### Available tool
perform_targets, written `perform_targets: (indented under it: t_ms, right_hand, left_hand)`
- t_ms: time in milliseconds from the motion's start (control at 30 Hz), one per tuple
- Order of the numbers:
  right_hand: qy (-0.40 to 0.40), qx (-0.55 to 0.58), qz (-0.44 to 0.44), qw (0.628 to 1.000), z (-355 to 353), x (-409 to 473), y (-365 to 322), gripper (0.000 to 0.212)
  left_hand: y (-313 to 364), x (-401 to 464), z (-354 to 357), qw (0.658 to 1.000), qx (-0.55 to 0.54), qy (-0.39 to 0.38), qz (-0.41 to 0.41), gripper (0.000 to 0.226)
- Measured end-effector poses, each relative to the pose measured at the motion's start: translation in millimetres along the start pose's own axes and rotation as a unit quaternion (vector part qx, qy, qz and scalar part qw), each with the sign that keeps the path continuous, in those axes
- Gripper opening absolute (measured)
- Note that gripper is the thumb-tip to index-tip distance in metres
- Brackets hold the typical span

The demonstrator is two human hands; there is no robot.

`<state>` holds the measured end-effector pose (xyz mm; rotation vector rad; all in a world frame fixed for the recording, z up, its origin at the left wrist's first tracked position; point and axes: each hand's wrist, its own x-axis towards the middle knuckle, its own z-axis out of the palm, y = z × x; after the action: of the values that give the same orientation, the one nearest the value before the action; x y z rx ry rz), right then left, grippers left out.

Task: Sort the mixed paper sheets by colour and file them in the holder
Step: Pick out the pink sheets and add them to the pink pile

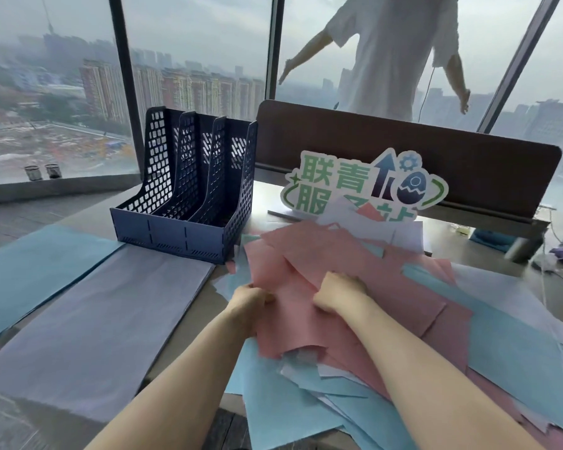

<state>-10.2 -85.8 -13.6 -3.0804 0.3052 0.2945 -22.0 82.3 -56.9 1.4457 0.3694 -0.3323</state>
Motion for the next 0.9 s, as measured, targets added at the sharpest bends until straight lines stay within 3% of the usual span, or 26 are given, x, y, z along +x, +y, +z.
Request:
perform_targets:
  t_ms: [167,267,333,400,500,567,633,700,767,833,900]
  right_hand:
    - [0.049,-0.110,-0.031,0.992,-3,8,-2,0.040]
    - [0.089,-0.109,-0.039,0.989,-8,7,1,0.038]
    - [0.095,-0.073,-0.061,0.991,-12,2,-6,0.033]
    - [0.066,-0.021,-0.091,0.993,-12,-9,-21,0.028]
    - [-0.001,0.067,-0.142,0.988,-4,-19,-41,0.024]
    - [-0.028,0.133,-0.175,0.975,0,-22,-40,0.018]
    - [-0.066,0.228,-0.188,0.953,1,-23,-28,0.022]
    - [-0.117,0.351,-0.170,0.913,1,-24,-9,0.023]
    - [-0.071,0.415,-0.120,0.899,2,-21,22,0.020]
    - [0.057,0.360,-0.033,0.931,5,-12,67,0.027]
    - [0.108,0.260,0.085,0.956,10,-8,120,0.043]
  left_hand:
    - [0,2,0,1.000,0.017,0.014,-0.019,0.017]
    - [-2,4,0,0.999,0.015,0.029,-0.027,0.018]
    - [-2,4,2,0.998,-0.046,0.012,-0.029,0.022]
    - [3,2,1,0.991,-0.121,-0.034,-0.043,0.046]
    - [6,2,-6,0.984,-0.129,-0.113,-0.046,0.067]
    - [5,1,-5,0.989,-0.090,-0.105,-0.055,0.063]
    - [5,1,-1,0.998,-0.029,-0.035,-0.035,0.043]
    - [5,-1,3,0.998,0.024,0.046,-0.020,0.020]
    - [5,0,5,0.997,0.029,0.062,-0.021,0.017]
    - [5,-1,5,0.998,0.038,0.058,-0.002,0.018]
    - [4,-2,0,0.997,0.042,0.054,0.023,0.022]
